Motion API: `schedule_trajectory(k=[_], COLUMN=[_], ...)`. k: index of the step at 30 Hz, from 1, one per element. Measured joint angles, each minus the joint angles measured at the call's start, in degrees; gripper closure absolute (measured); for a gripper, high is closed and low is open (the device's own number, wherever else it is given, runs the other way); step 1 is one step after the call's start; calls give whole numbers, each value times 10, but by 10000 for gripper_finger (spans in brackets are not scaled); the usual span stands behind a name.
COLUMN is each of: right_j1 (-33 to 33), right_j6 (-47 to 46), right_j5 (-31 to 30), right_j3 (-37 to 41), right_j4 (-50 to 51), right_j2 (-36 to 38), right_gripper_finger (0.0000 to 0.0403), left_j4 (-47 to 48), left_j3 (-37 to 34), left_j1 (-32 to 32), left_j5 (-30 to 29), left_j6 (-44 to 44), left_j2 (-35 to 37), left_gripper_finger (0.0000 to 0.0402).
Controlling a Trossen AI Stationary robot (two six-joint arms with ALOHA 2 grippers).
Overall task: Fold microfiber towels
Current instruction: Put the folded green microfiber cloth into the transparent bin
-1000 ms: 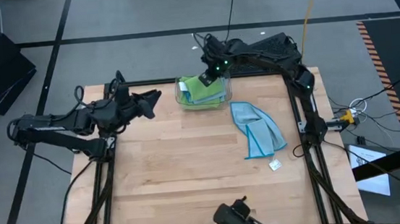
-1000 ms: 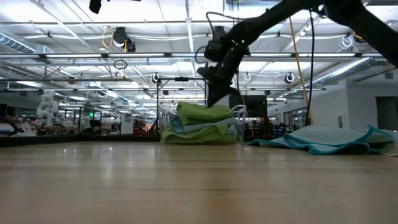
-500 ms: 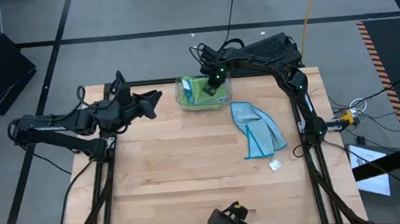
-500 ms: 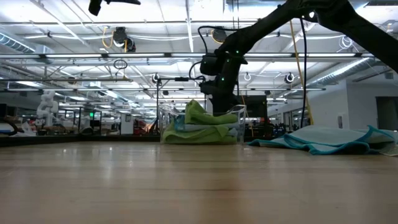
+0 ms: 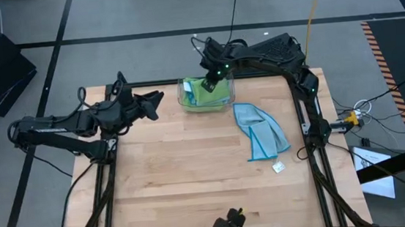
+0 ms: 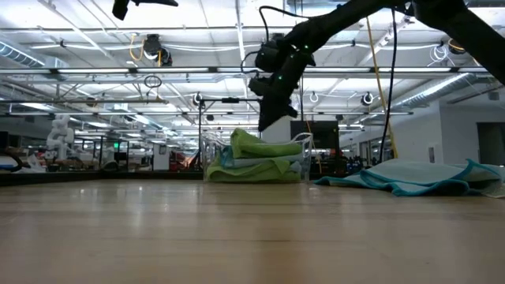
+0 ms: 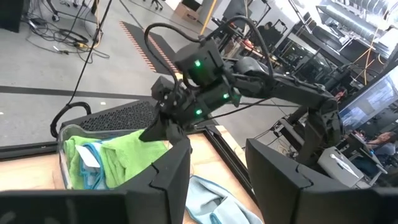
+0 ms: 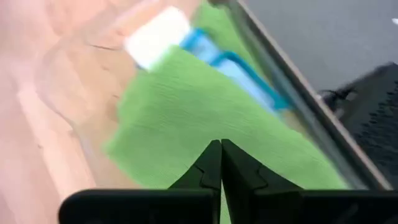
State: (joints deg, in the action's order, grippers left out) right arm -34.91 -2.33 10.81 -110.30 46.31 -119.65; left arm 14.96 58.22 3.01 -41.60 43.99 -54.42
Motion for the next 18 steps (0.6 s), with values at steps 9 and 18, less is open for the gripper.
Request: schedule_trajectory(k=[9, 18], right_j1=[28, 27], right_j6=[-27, -41], right_j5=[-1, 12], right_j3=[1, 1], right_j4=[-30, -9], right_j2=[-69, -47], right_gripper_finger=[403, 403], left_j4=[0, 1], left_j3=[0, 0], left_j1=[0, 0], left_j5=[15, 55], left_j6=[-4, -14], left_j2=[0, 0], left_gripper_finger=[245, 245])
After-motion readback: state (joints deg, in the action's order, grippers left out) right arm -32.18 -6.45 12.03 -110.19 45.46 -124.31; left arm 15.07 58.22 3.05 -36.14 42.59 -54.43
